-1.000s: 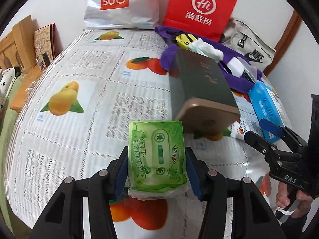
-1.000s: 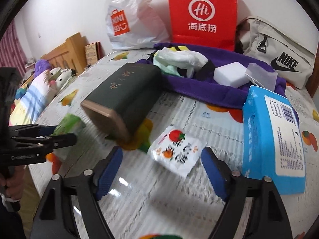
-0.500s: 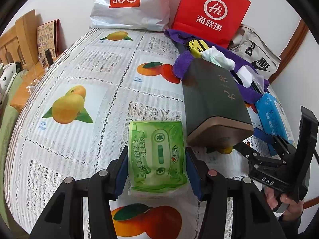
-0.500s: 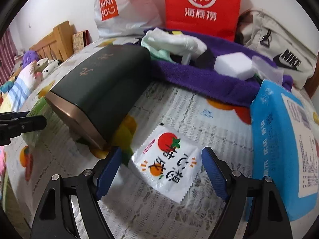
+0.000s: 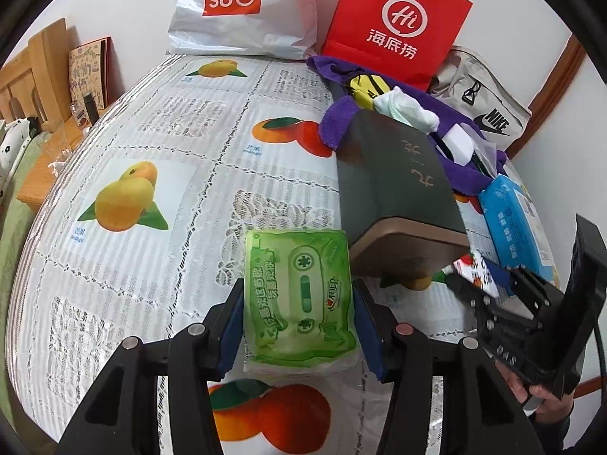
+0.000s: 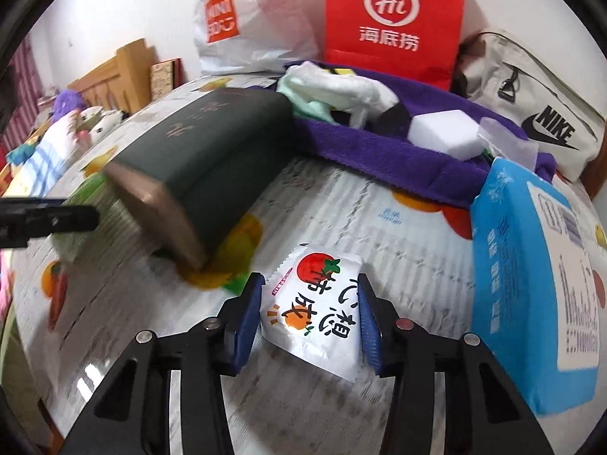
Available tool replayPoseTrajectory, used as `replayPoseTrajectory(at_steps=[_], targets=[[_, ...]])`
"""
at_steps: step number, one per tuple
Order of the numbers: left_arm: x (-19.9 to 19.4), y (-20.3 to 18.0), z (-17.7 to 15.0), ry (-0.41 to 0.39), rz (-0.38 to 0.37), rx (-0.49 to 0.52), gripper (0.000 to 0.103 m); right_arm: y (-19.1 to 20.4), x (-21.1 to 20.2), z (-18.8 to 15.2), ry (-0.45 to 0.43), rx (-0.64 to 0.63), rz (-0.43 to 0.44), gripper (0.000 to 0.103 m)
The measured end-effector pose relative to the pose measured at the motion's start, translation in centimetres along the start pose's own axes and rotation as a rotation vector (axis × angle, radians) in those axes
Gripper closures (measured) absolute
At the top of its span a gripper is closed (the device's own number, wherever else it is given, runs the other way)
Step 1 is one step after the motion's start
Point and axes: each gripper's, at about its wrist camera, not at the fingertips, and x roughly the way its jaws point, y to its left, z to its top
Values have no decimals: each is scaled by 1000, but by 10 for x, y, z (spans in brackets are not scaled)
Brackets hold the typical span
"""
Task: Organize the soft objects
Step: 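Grasp the white snack packet with the right tool while the left tool holds the wipes, then carry the wipe pack and snack packet over the purple towel with both tools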
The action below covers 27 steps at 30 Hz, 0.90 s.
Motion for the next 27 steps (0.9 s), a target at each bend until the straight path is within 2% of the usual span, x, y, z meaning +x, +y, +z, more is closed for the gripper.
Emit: replayPoseTrajectory(at_steps=[3, 11, 19, 27], targets=[[-8, -7, -2, -9, -8, 5, 52, -1, -10, -10, 8, 4, 24, 56], [-39, -38, -5, -48, -24, 49, 52, -26, -63, -41, -15, 85, 20, 56], [-71, -74, -6, -102, -25, 103, 52, -62, -125, -63, -99, 177, -50, 56], [-83, -108, 4, -133, -35, 130, 52, -101, -174, -59, -187, 270, -115, 56]])
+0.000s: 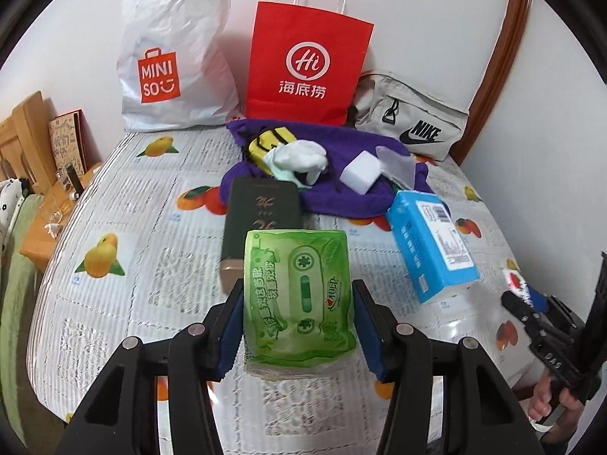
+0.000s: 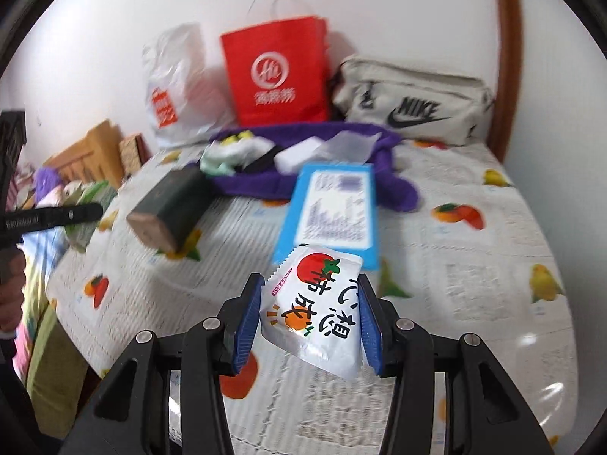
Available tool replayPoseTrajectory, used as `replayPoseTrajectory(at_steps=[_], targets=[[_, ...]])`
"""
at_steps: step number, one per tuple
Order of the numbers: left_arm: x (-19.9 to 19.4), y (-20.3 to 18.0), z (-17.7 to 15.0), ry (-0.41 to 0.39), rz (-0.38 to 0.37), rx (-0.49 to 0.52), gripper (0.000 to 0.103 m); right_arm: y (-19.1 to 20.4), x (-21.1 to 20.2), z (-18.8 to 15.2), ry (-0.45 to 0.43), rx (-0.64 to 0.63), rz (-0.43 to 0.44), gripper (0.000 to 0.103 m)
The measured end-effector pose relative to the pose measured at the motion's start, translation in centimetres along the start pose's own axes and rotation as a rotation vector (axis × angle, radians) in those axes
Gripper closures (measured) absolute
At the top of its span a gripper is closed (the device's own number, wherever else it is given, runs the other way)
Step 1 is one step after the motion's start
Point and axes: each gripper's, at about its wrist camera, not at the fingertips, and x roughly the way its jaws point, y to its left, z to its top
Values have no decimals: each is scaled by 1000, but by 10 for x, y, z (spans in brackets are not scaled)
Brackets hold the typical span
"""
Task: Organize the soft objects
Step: 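Carry the wipe pack and snack packet over the purple towel with both tools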
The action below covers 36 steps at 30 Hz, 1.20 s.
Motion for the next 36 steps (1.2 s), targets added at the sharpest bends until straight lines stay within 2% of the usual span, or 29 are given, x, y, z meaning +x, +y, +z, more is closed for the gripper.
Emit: replayPoseTrajectory(at_steps=[14, 25, 36], targets=[[9, -16, 38, -8, -4, -14, 52, -17, -5, 49, -54, -31, -8, 56], [14, -17, 67, -22, -2, -2, 52, -8, 14, 83, -61, -59, 18, 56], [40, -13, 96, -15, -4, 4, 52, -4, 44, 112, -46, -81, 16, 56]])
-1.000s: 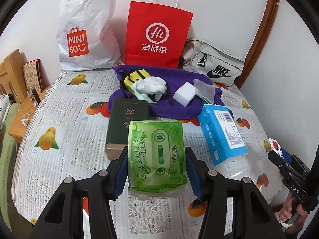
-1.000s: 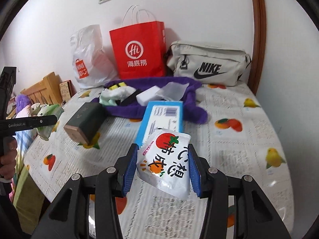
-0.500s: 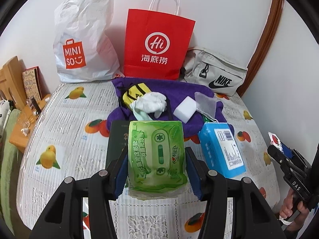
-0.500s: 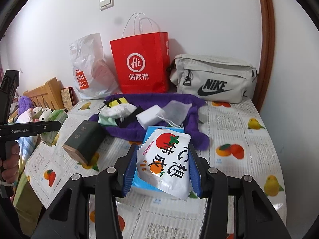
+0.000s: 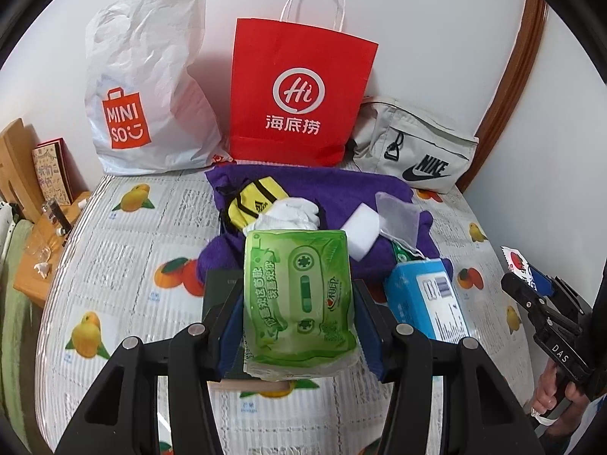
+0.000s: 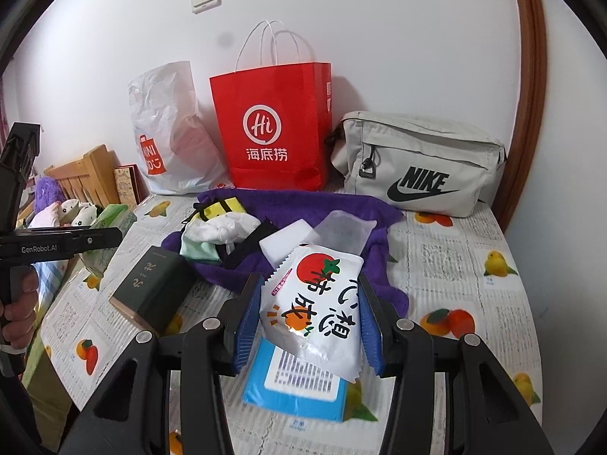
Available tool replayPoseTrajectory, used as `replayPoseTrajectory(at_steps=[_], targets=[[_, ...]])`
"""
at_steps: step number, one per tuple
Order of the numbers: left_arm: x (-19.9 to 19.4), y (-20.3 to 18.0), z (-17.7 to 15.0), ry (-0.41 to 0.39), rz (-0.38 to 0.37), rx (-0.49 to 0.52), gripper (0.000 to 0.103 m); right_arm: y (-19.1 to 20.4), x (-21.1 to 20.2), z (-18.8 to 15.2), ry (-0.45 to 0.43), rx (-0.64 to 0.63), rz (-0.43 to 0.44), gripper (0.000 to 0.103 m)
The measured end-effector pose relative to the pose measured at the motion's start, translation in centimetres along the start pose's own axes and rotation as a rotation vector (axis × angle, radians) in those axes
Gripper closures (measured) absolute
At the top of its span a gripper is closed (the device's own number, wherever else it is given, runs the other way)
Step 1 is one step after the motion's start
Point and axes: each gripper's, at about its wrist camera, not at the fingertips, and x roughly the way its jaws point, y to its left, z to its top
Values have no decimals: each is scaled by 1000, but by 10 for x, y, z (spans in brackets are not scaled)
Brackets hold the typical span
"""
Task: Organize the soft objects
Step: 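Carry the wipe pack and snack packet over the purple towel with both tools, then open both tools to release the wipes and packet onto the towel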
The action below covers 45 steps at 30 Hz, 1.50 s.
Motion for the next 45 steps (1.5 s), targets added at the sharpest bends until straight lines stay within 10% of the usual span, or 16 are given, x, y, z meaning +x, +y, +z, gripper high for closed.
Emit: replayPoseTrajectory(at_steps=[45], targets=[[175, 28, 95, 154, -1, -37, 52, -30, 186, 45, 162, -45, 41, 55]])
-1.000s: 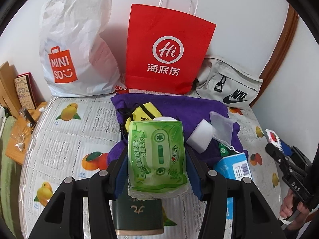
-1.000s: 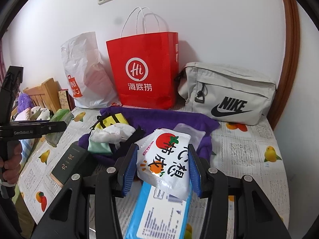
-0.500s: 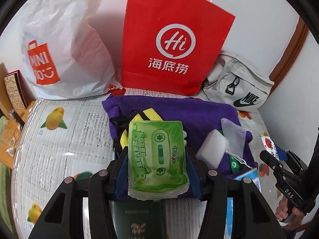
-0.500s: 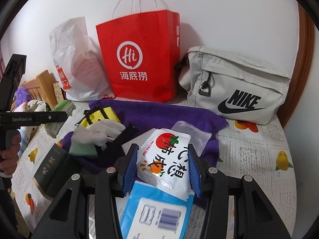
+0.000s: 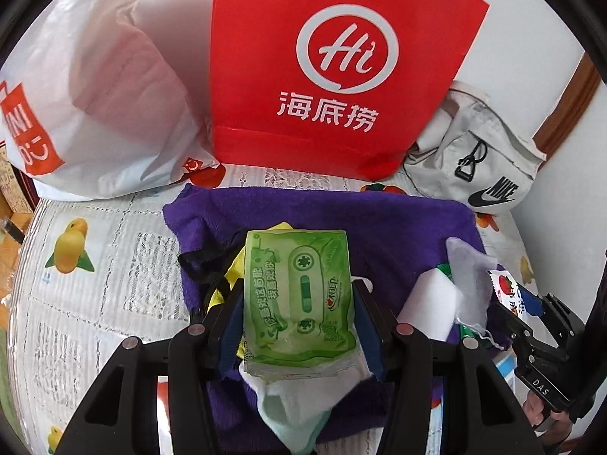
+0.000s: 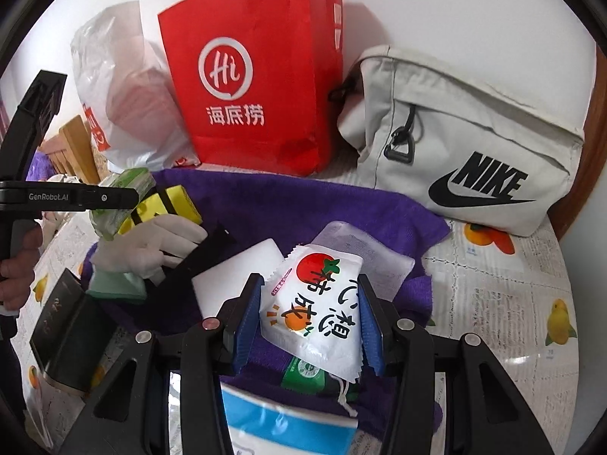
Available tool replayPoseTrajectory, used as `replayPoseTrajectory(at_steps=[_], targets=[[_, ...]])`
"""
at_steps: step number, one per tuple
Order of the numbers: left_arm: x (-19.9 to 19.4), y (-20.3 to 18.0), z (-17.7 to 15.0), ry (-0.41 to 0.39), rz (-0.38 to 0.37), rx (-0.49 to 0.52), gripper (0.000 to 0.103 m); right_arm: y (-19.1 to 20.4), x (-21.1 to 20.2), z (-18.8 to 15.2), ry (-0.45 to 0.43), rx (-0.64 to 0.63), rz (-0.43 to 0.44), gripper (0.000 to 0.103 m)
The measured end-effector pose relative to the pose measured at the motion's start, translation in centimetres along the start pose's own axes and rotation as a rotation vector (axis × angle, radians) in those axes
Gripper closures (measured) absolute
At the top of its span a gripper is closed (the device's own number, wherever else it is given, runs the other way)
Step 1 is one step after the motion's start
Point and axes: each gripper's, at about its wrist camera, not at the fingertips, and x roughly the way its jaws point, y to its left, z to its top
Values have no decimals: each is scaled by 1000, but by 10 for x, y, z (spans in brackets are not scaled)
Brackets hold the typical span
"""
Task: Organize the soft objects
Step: 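Open both tools to release the wipes and packet onto the towel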
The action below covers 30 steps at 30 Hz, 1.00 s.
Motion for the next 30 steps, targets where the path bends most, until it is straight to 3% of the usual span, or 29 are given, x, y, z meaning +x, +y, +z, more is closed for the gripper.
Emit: replayPoseTrajectory(at_steps=[14, 17, 19, 20, 23, 30], targets=[[21, 2, 6, 38, -7, -15, 51, -7, 19, -4, 45, 24, 15, 51], [21, 3, 6, 36, -23, -31, 47, -7, 20, -3, 48, 22, 13, 39], [18, 5, 7, 35, -53, -49, 36, -6, 19, -3, 42, 19, 4, 36], [15, 5, 6, 33, -54, -53, 35, -6, 17, -3, 37, 19, 3, 35], [6, 3, 6, 17, -21, -37, 35, -7, 11, -1, 21, 36, -3, 25], [-28, -4, -8, -23, 43, 2, 35, 4, -18, 0, -5, 40, -5, 24]])
